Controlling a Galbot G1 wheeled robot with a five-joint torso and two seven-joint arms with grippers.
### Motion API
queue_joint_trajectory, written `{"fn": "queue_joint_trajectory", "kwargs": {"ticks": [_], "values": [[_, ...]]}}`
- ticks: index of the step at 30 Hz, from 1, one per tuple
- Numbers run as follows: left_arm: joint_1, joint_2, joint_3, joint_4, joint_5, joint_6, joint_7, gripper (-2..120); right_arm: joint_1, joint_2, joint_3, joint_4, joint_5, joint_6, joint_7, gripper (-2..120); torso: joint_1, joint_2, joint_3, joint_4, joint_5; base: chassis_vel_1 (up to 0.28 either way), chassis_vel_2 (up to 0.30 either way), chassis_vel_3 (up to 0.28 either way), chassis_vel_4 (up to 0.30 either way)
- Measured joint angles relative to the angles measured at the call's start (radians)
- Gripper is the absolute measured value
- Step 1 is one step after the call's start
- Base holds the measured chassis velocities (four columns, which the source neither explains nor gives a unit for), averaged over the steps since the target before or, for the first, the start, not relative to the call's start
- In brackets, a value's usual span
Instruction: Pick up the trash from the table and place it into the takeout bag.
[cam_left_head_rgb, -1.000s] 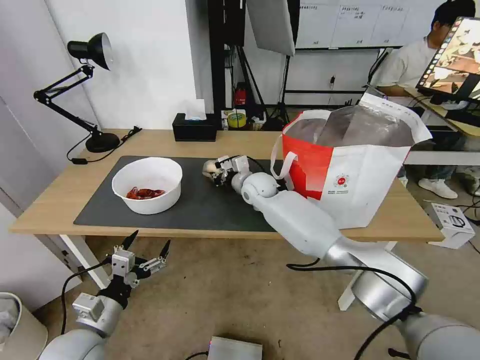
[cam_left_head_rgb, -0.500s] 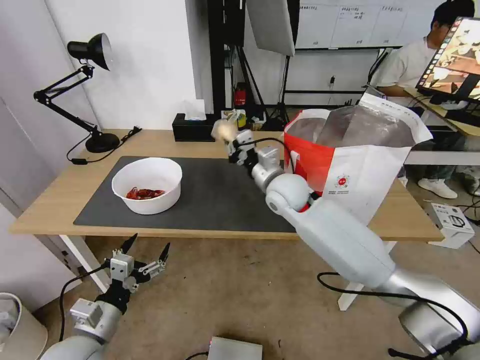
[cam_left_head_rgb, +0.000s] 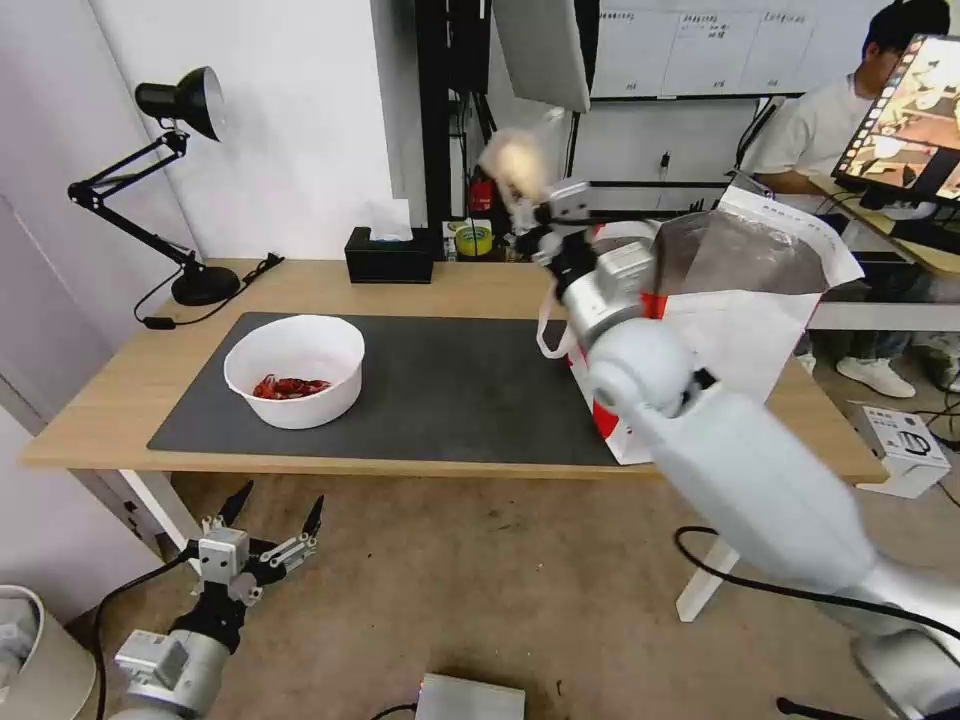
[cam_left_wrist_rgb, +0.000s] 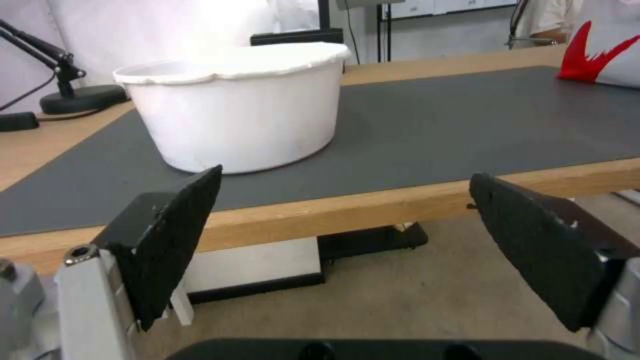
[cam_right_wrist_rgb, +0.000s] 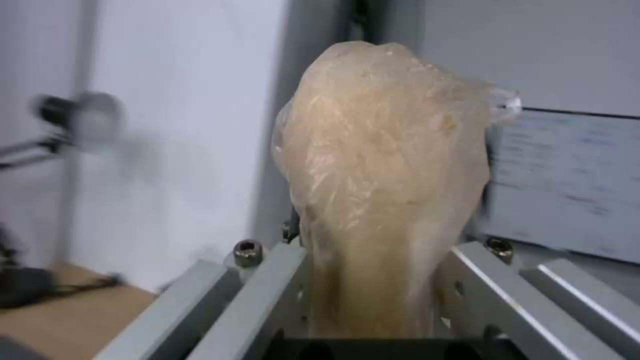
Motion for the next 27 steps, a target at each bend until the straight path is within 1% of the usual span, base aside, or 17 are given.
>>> {"fn": "queue_joint_trajectory", "kwargs": {"ticks": [2, 3, 6, 12, 19, 20, 21, 24, 25, 27], "values": [[-0.003, 0.000, 0.006, 0.000, 0.002, 0.000, 0.000, 100, -0.032, -0.050, 0.039, 0.024, 0.015, -0.036, 0.034, 7, 0.000, 0.000, 0.000, 0.0000, 0.0001, 0.000, 0.000, 0.000, 0.000], [-0.003, 0.000, 0.006, 0.000, 0.002, 0.000, 0.000, 100, -0.032, -0.050, 0.039, 0.024, 0.015, -0.036, 0.034, 7, 0.000, 0.000, 0.000, 0.0000, 0.0001, 0.000, 0.000, 0.000, 0.000], [-0.009, 0.004, 0.017, -0.001, 0.004, 0.000, 0.001, 100, -0.089, -0.099, 0.091, 0.059, 0.047, -0.080, 0.071, 7, 0.000, 0.000, 0.000, -0.0002, 0.0002, 0.000, 0.000, 0.000, 0.000], [-0.022, 0.010, 0.031, 0.009, 0.005, 0.000, 0.001, 100, -0.145, -0.128, 0.137, 0.078, 0.075, -0.110, 0.115, 7, 0.000, 0.000, 0.000, -0.0001, -0.0001, 0.000, 0.000, 0.000, 0.000], [-0.030, 0.016, 0.040, 0.017, 0.005, 0.000, 0.001, 100, -0.177, -0.135, 0.160, 0.081, 0.076, -0.124, 0.152, 7, 0.000, 0.000, 0.000, 0.0000, -0.0001, 0.000, 0.000, 0.000, 0.000], [-0.031, 0.018, 0.040, 0.019, 0.005, 0.000, 0.001, 100, -0.181, -0.135, 0.162, 0.082, 0.075, -0.125, 0.157, 11, 0.000, 0.000, 0.000, 0.0000, -0.0002, 0.000, 0.000, 0.000, 0.000], [-0.031, 0.018, 0.040, 0.019, 0.005, 0.000, 0.001, 100, -0.181, -0.135, 0.162, 0.082, 0.075, -0.125, 0.157, 11, 0.000, 0.000, 0.000, 0.0000, -0.0002, 0.000, 0.000, 0.000, 0.000], [-0.038, 0.021, 0.042, 0.024, 0.004, 0.000, 0.001, 100, -0.197, -0.134, 0.165, 0.083, 0.076, -0.132, 0.169, 25, 0.000, 0.000, 0.000, 0.0001, -0.0001, 0.000, 0.000, 0.000, 0.000], [-0.038, 0.021, 0.042, 0.024, 0.004, 0.000, 0.001, 100, -0.197, -0.134, 0.165, 0.083, 0.076, -0.132, 0.169, 25, 0.000, 0.000, 0.000, 0.0001, -0.0001, 0.000, 0.000, 0.000, 0.000], [-0.039, 0.021, 0.046, 0.026, 0.004, 0.000, 0.000, 100, -0.206, -0.134, 0.168, 0.084, 0.075, -0.135, 0.171, 35, 0.000, 0.000, 0.000, 0.0000, -0.0001, 0.000, 0.000, 0.000, 0.000]]}}
